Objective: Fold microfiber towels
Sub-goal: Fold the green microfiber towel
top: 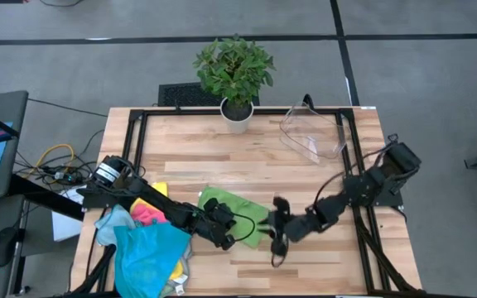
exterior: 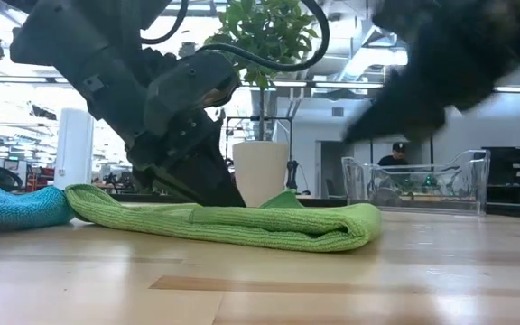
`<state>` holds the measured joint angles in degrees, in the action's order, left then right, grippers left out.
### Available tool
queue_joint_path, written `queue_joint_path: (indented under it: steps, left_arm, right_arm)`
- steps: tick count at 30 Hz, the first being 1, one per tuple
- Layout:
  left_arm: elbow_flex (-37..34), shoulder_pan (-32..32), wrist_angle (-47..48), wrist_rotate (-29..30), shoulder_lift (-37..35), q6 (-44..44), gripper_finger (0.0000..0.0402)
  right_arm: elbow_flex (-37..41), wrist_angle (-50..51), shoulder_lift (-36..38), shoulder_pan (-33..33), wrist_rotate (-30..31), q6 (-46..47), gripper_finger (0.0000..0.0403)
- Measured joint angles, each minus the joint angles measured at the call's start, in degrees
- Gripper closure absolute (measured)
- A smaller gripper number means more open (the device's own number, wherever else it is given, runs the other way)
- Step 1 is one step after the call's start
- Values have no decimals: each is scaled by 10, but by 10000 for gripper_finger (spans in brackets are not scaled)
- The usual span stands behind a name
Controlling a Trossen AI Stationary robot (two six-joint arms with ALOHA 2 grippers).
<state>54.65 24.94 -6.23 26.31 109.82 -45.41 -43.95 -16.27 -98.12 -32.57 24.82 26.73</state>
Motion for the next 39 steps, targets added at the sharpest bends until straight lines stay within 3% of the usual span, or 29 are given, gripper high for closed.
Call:
queue_joint_path:
  steps: [7,15,27,33,39]
  left_arm:
    - [0,-4,-7,-4,0,10,401]
    - [0,-2,-2,-23,-10,-4,401]
    - [0,-2,54,10,-94,-3,401]
    - [0,14,10,-5,-84,5,398]
    - [0,36,-12,35,-26,17,400]
  right_arm:
    - [-7,-7,-78,-21,6,76,285]
    - [-9,-23,-115,-14,2,99,285]
    - [-8,-26,-117,-7,11,96,285]
    - [-8,-27,-117,-7,10,90,285]
    - [-8,-22,-118,-7,9,88,285]
